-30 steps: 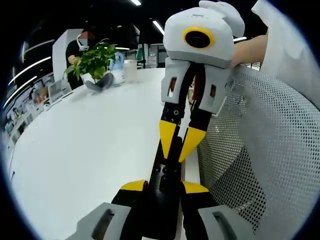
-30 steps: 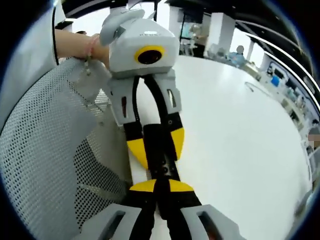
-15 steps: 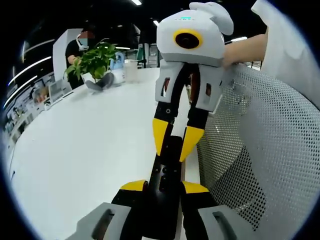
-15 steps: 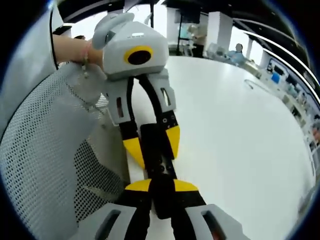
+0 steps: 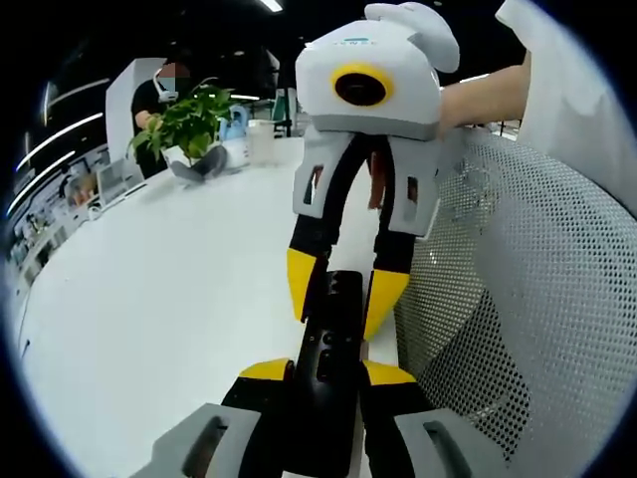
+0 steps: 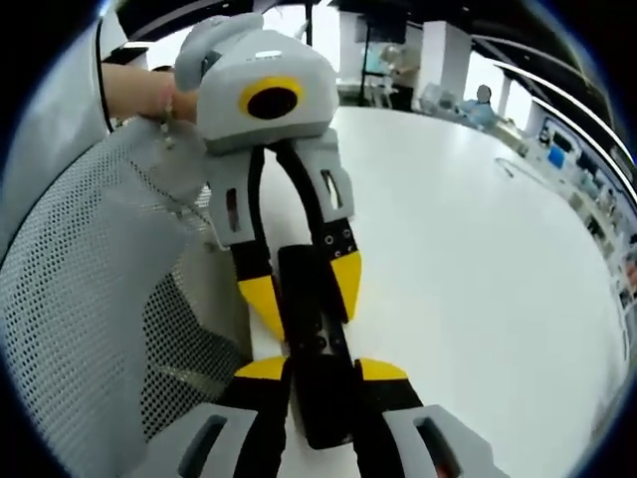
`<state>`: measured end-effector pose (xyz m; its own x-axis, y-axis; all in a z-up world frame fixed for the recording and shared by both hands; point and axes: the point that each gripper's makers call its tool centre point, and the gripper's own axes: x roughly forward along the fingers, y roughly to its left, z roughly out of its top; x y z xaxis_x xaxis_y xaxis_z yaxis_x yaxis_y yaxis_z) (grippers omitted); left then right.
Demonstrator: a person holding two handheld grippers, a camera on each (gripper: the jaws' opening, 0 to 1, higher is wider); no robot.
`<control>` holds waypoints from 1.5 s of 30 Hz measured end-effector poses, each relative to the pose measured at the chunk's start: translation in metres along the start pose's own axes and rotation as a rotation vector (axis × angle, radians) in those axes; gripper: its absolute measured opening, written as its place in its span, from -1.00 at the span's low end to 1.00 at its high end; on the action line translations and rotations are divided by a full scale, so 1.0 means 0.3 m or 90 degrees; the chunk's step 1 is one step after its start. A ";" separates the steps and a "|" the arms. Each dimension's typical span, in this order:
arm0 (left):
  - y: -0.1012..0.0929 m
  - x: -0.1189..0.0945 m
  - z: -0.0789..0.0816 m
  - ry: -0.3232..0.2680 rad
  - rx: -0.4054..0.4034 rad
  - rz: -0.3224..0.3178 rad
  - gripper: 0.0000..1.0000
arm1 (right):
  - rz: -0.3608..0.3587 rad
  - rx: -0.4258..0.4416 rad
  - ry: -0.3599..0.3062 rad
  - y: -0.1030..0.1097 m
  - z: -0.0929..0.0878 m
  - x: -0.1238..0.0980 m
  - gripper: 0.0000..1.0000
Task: Press the specified remote control buttons in sequence, fully releasing each button before pressing the next.
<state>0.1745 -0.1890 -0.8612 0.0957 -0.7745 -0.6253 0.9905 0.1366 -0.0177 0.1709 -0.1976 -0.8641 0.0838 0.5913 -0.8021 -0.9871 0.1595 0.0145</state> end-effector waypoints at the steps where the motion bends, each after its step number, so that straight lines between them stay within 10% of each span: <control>1: -0.001 0.000 0.001 0.000 0.000 0.000 -0.48 | 0.000 0.000 0.001 0.000 -0.002 0.003 -0.56; 27: 0.049 -0.029 -0.009 0.017 -0.058 0.033 -0.40 | -0.021 0.016 -0.032 -0.022 0.008 0.016 -0.57; 45: 0.271 -0.330 0.048 -0.083 -0.179 0.271 0.07 | -0.034 0.028 -0.046 -0.044 0.005 0.013 -0.58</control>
<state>0.2469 -0.1100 -0.7894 0.5124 -0.6823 -0.5214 0.7984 0.6022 -0.0035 0.1846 -0.1962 -0.8664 0.1471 0.6358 -0.7577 -0.9741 0.2260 0.0005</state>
